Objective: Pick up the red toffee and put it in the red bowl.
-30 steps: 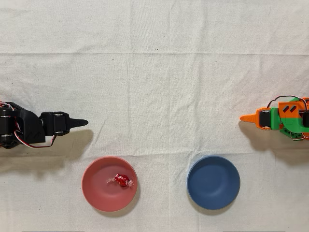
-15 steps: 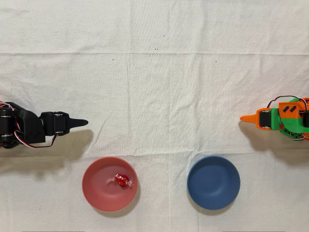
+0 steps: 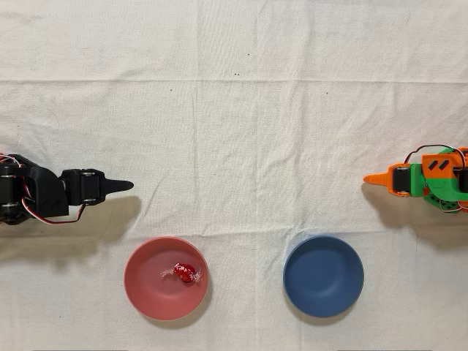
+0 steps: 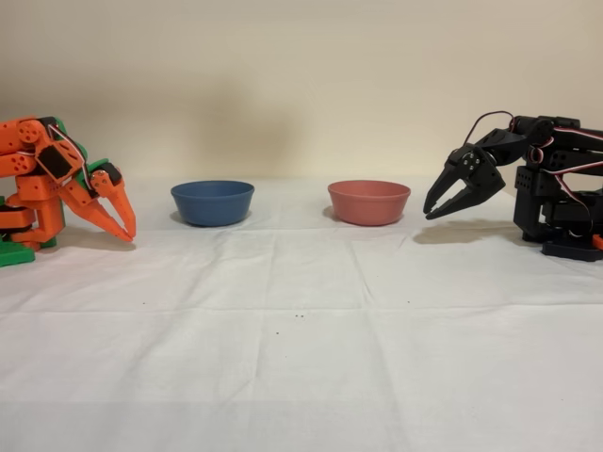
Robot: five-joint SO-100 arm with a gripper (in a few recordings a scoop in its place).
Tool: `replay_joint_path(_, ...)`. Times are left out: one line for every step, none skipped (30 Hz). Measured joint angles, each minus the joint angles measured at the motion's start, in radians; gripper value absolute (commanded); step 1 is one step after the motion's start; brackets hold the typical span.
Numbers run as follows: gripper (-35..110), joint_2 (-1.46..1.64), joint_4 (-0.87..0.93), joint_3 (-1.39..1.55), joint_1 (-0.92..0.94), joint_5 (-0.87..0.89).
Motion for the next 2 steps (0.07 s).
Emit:
replay_joint_path(1, 0.0, 0.0, 0.0, 0.0, 0.0)
replay_joint_path(1, 0.0, 0.0, 0.0, 0.0, 0.0)
